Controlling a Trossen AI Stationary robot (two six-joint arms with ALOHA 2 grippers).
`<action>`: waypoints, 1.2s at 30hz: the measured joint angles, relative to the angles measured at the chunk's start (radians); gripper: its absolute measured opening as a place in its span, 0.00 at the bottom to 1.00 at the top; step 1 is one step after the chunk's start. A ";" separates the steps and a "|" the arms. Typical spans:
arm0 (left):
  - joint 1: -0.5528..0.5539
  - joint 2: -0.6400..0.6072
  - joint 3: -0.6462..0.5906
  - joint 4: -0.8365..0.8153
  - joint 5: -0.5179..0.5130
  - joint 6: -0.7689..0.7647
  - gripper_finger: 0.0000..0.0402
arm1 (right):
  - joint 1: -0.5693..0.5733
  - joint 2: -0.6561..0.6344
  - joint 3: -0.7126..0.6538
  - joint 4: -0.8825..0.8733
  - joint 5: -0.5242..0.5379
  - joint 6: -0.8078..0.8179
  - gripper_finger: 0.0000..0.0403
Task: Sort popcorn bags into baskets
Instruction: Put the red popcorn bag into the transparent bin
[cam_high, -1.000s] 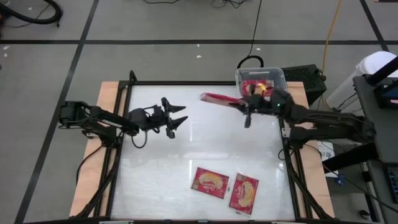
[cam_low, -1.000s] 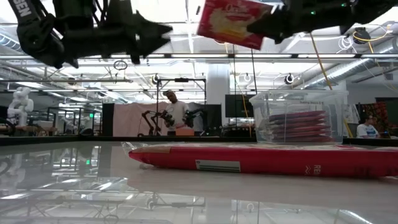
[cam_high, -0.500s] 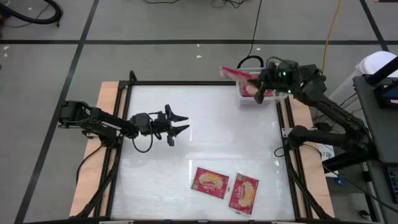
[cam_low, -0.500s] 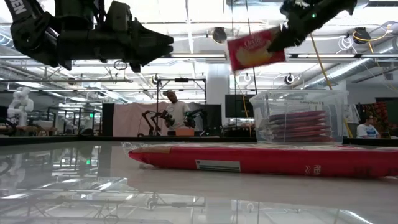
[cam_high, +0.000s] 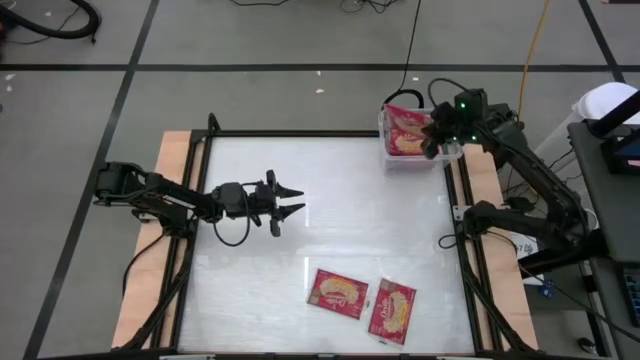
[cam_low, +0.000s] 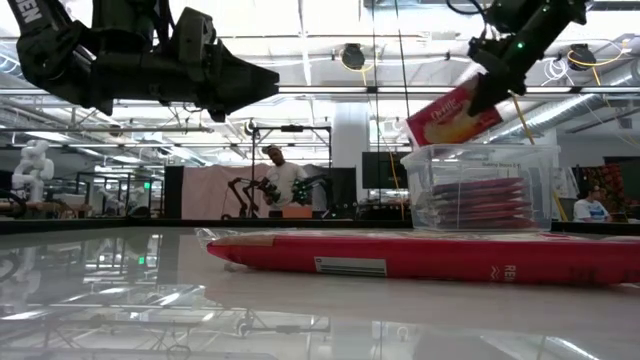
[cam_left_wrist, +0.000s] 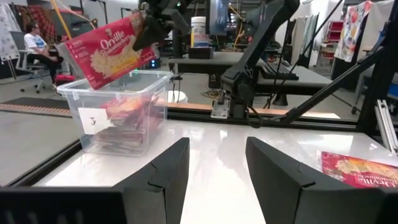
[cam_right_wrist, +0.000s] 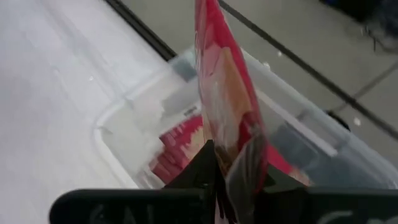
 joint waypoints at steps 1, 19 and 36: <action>0.000 0.000 0.000 0.000 0.000 0.001 0.40 | -0.012 0.002 0.000 -0.009 0.000 0.011 0.04; -0.004 0.000 0.000 0.010 0.003 -0.020 0.40 | -0.094 0.163 0.000 -0.095 -0.149 0.053 0.04; -0.012 0.000 0.000 0.011 0.003 -0.016 0.40 | -0.081 0.216 -0.001 -0.045 0.159 0.004 0.36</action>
